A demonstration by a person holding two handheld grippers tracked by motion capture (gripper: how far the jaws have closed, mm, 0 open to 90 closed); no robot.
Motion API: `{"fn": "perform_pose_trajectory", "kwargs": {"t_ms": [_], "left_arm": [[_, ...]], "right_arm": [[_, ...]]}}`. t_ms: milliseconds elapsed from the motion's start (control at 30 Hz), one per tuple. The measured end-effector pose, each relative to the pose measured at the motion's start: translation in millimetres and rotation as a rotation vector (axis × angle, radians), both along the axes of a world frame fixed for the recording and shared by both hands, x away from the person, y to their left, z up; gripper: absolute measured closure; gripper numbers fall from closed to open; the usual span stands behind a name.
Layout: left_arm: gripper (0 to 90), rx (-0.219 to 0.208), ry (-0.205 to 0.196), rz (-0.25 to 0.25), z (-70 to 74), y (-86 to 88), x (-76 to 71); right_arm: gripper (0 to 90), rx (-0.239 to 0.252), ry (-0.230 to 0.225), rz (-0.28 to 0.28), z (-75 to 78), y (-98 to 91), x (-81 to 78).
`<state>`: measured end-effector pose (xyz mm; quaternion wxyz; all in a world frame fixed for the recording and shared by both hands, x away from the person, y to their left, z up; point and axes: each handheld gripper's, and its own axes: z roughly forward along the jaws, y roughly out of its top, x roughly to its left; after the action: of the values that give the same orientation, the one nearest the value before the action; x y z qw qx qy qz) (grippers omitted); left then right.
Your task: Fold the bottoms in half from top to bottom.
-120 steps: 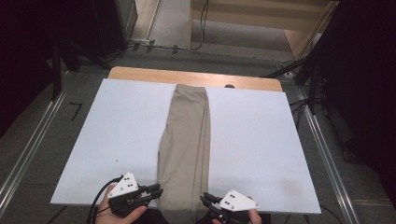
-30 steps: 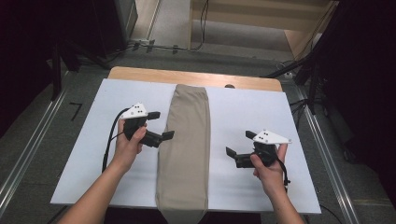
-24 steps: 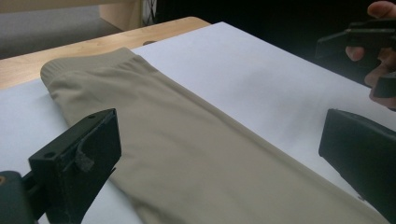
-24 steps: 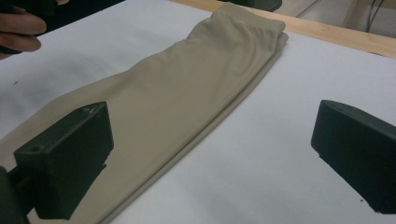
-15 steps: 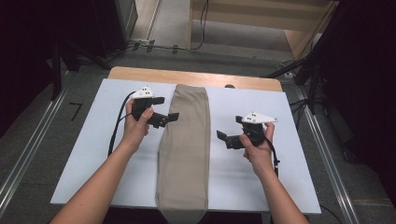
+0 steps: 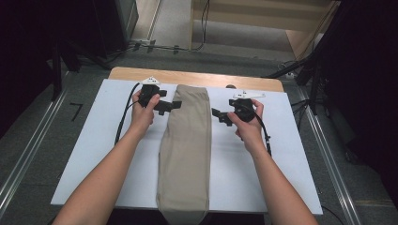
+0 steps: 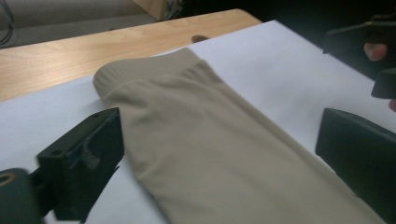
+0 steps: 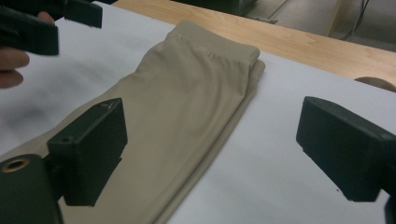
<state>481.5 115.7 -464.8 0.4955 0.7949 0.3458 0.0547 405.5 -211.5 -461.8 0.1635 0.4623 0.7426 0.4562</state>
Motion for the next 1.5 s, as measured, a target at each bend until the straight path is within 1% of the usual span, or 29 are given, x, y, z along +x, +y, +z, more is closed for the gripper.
{"fn": "perform_pose_trajectory", "kwargs": {"t_ms": [33,100,133,200,267,300,367,400,467,533,600,700,733,767,800,933,1000,1067,1133,1167,1200,1233,1267,1300,1333,1367,1400,1433,1500], "left_arm": [[7.6,0.004,0.013,0.013,-2.6,-1.2,3.6],[11.9,0.007,0.031,0.039,-7.2,-3.2,10.0],[14.0,0.017,0.039,0.047,-8.9,-4.1,12.9],[16.1,0.054,0.049,0.090,-11.9,-6.6,18.5],[20.0,0.085,0.058,0.117,-14.4,-7.6,23.4],[21.7,0.096,0.062,0.128,-15.3,-7.6,25.6],[24.7,0.104,0.076,0.147,-17.1,-7.5,29.7],[25.5,0.112,0.078,0.156,-18.1,-7.5,31.8],[27.0,0.133,0.072,0.162,-20.3,-9.2,35.3],[28.9,0.168,0.067,0.158,-23.1,-11.1,38.5],[30.3,0.173,0.081,0.162,-26.1,-12.3,42.6],[32.9,0.182,0.092,0.179,-29.0,-15.7,48.2],[33.2,0.199,0.089,0.178,-29.9,-17.4,50.3],[35.7,0.235,0.083,0.197,-30.8,-19.7,52.4],[38.0,0.248,0.076,0.213,-32.3,-21.9,54.3],[38.0,0.247,0.102,0.224,-36.7,-25.2,61.8],[39.2,0.237,0.108,0.234,-37.4,-26.8,64.0],[42.0,0.242,0.111,0.229,-37.0,-28.1,65.7],[52.1,0.221,0.119,0.201,-38.2,-28.1,65.9],[54.9,0.231,0.111,0.200,-38.3,-28.0,65.6],[60.6,0.226,0.118,0.197,-38.4,-27.5,65.5],[67.2,0.210,0.138,0.186,-38.4,-26.9,65.5],[72.6,0.219,0.146,0.178,-37.4,-26.5,64.6],[82.3,0.221,0.155,0.159,-36.5,-26.4,63.1],[85.1,0.204,0.146,0.147,-35.4,-26.2,60.7],[86.1,0.196,0.128,0.136,-32.9,-25.2,57.6],[86.5,0.181,0.109,0.118,-30.2,-24.5,53.9],[86.8,0.170,0.086,0.103,-27.5,-24.0,49.8],[86.9,0.164,0.049,0.088,-21.4,-21.3,41.6]], "right_arm": [[12.4,-0.002,0.008,-0.014,-1.2,2.1,6.1],[12.5,-0.011,0.019,-0.025,-3.6,7.2,17.5],[13.0,-0.013,0.027,-0.028,-5.0,9.6,22.9],[18.1,-0.035,0.053,-0.052,-8.4,15.8,33.2],[21.1,-0.061,0.078,-0.076,-13.0,22.3,41.7],[22.6,-0.071,0.086,-0.079,-15.8,25.1,45.9],[25.2,-0.097,0.109,-0.081,-21.7,30.2,54.4],[27.3,-0.110,0.113,-0.083,-24.5,32.2,58.5],[36.0,-0.117,0.109,-0.087,-29.7,34.4,66.0],[37.5,-0.111,0.107,-0.100,-33.7,35.2,73.2],[38.6,-0.106,0.120,-0.101,-36.9,36.5,79.8],[40.2,-0.142,0.123,-0.106,-42.0,40.4,87.3],[39.4,-0.154,0.127,-0.106,-43.8,41.7,90.0],[39.5,-0.171,0.122,-0.109,-45.2,42.6,92.1],[39.5,-0.175,0.120,-0.112,-46.8,43.0,94.1],[38.5,-0.203,0.121,-0.124,-55.0,44.1,101.5],[39.2,-0.189,0.117,-0.131,-56.4,44.0,104.7],[42.8,-0.186,0.117,-0.136,-56.4,45.4,107.7],[48.1,-0.189,0.122,-0.146,-55.8,48.1,109.4],[53.3,-0.177,0.124,-0.144,-55.8,49.8,109.6],[58.2,-0.176,0.120,-0.141,-55.9,51.6,109.2],[65.9,-0.175,0.121,-0.134,-55.4,53.4,108.6],[73.4,-0.163,0.134,-0.120,-54.6,54.6,108.0],[80.4,-0.157,0.144,-0.106,-53.7,54.7,107.5],[85.4,-0.149,0.161,-0.089,-52.4,54.0,106.6],[86.6,-0.152,0.167,-0.076,-51.0,53.2,104.8],[87.0,-0.173,0.153,-0.067,-49.5,53.3,102.1],[87.3,-0.180,0.137,-0.052,-47.8,53.5,98.2],[87.4,-0.173,0.090,-0.037,-43.8,54.2,88.6]]}}
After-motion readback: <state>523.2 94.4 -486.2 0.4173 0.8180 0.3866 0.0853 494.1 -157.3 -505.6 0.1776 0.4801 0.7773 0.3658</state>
